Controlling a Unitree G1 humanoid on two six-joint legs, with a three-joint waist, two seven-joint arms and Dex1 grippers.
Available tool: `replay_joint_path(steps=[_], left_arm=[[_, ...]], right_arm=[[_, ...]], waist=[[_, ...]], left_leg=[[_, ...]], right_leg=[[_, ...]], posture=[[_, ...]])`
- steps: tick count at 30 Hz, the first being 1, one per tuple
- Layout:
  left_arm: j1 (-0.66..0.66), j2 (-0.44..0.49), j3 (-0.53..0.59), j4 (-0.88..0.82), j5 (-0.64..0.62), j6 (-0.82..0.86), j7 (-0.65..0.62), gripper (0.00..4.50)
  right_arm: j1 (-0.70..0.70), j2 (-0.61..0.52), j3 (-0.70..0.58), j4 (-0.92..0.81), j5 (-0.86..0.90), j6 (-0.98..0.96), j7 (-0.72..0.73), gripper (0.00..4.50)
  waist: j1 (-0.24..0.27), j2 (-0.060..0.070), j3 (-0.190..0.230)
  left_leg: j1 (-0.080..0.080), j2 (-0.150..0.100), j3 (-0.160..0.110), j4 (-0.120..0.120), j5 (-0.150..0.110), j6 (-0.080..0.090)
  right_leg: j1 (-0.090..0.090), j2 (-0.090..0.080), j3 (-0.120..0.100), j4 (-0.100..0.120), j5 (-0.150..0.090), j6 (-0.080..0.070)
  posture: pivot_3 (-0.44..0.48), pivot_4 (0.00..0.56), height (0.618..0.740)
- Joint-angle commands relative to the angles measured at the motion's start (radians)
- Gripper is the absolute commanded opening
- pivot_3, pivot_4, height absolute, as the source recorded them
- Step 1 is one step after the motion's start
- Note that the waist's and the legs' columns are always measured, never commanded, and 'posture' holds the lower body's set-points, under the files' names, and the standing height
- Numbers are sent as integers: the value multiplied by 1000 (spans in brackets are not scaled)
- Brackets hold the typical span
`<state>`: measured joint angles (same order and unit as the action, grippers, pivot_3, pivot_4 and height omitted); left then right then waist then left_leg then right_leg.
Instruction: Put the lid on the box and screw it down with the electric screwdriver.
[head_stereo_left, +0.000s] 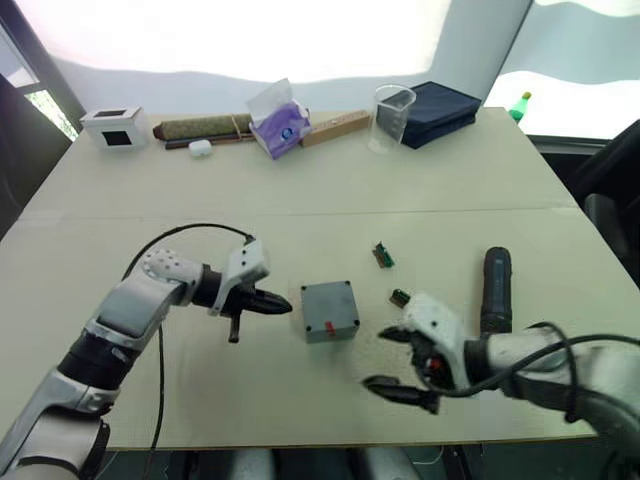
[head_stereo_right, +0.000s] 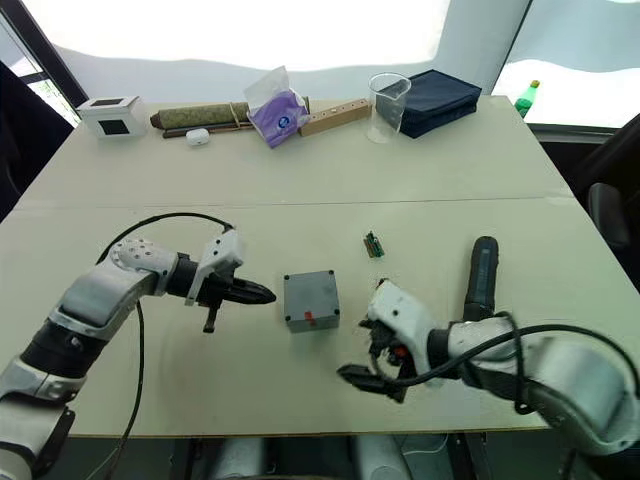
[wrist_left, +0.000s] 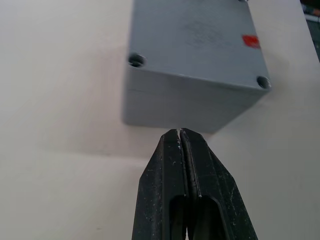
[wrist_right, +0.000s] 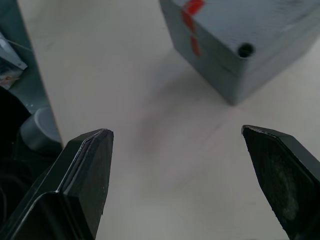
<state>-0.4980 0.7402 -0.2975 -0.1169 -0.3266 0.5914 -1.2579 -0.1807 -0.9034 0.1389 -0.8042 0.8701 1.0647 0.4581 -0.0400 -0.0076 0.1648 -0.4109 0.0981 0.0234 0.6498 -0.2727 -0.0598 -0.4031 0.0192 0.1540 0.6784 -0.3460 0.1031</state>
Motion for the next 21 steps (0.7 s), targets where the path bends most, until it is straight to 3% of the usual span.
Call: replay_joint_path(steps=[1, 12, 18, 21], left_arm=[[11, -13, 0, -44, 1, 15, 25, 0], [-70, -200, 18, 93, 44, -56, 141, 0], [-119, -223, 3, 184, 99, -127, 120, 0], [-127, -194, 8, 226, 125, -158, 101, 0]], right_arm=[[-31, 54, 50, 44, -82, -51, 3, 4475], [-86, 249, 91, 102, -110, -12, -16, 4475], [-104, 289, 64, 97, -103, 29, -26, 4475], [-93, 250, 17, 50, -88, 49, -10, 4475]], waist=[[0, -1, 0], [2, -1, 0], [2, -1, 0], [-4, -1, 0]], left_leg=[[0, 0, 0, 1, 0, 0], [1, 0, -1, 2, 1, -1], [1, 0, -1, 2, 1, -2], [1, 0, -1, 2, 1, -2]], right_leg=[[0, 0, 0, 2, 0, 0], [-1, 1, 0, 6, 0, 0], [-1, 1, 0, 6, 0, 0], [-1, 1, 0, 6, 0, 0]], posture=[[0, 150, 740], [0, 150, 740], [0, 150, 740], [0, 150, 740]])
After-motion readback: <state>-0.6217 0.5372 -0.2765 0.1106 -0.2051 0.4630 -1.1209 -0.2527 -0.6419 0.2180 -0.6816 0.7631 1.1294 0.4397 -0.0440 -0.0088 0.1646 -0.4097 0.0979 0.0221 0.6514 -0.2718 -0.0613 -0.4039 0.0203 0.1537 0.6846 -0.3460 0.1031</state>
